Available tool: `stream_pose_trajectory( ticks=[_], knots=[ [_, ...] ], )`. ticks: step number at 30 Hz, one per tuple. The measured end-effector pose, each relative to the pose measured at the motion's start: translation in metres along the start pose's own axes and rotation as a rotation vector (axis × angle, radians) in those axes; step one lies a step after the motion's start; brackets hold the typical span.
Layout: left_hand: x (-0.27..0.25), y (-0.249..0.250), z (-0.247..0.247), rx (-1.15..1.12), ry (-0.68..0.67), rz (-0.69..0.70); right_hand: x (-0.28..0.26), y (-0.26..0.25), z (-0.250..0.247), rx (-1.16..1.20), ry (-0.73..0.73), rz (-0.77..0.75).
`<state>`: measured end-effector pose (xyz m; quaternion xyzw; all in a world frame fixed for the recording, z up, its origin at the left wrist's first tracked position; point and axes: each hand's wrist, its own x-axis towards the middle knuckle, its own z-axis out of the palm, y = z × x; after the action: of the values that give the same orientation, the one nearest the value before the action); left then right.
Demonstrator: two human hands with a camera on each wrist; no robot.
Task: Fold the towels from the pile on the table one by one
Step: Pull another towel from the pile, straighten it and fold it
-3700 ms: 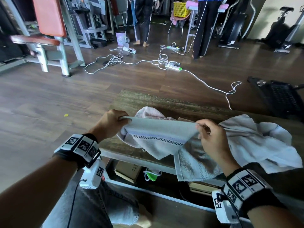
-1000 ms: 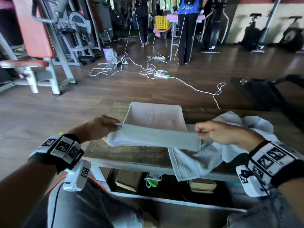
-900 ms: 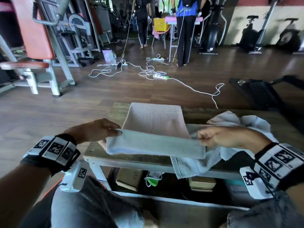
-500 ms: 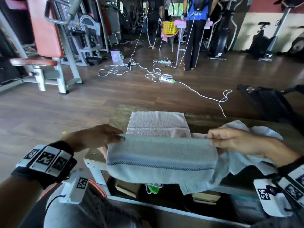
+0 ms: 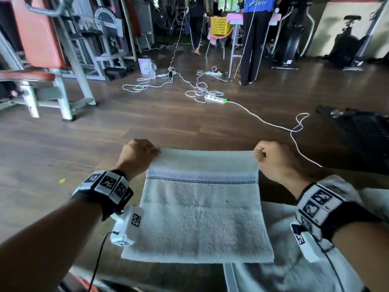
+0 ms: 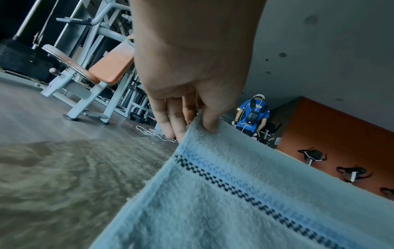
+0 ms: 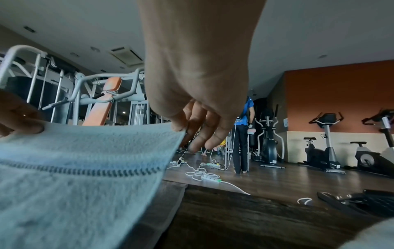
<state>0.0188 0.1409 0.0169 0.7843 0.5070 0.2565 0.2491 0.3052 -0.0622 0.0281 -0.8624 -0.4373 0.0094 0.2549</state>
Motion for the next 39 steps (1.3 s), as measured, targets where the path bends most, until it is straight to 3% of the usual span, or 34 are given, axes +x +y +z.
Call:
stream_pose_trajectory(
  ticks=[4, 8, 13, 18, 21, 28, 32, 34, 36, 39],
  knots=[
    [0.039, -0.01, 0.034, 0.034, -0.037, -0.063, 0.032, -0.004, 0.031, 0.013, -0.043, 0.036],
    [0.048, -0.022, 0.055, 0.172, -0.107, -0.009, 0.048, 0.008, 0.063, -0.027, -0.041, -0.034],
    [0.048, -0.024, 0.059, 0.242, -0.157, 0.04, 0.045, 0.021, 0.094, -0.012, -0.184, -0.128],
    [0.039, -0.02, 0.047, 0.222, -0.185, 0.061, 0.037, 0.015, 0.088, 0.029, -0.264, -0.087],
    [0.027, -0.016, 0.037, 0.191, -0.182, 0.108, 0.026, 0.012, 0.073, 0.08, -0.182, -0.082],
    [-0.032, 0.01, -0.011, 0.207, -0.239, 0.097, -0.039, 0.011, 0.016, 0.296, -0.068, -0.201],
    [-0.083, 0.019, -0.026, 0.429, -0.438, 0.106, -0.093, 0.009, -0.012, 0.288, -0.047, -0.275],
    [-0.108, 0.026, -0.024, 0.452, -0.444, 0.149, -0.118, 0.006, -0.021, 0.272, -0.018, -0.382],
    [-0.131, 0.038, -0.017, 0.342, -0.376, 0.252, -0.139, 0.003, -0.028, 0.274, -0.011, -0.471],
    [-0.163, 0.069, -0.004, -0.006, -0.357, 0.454, -0.161, -0.001, -0.033, 0.26, -0.039, -0.537]
  ],
)
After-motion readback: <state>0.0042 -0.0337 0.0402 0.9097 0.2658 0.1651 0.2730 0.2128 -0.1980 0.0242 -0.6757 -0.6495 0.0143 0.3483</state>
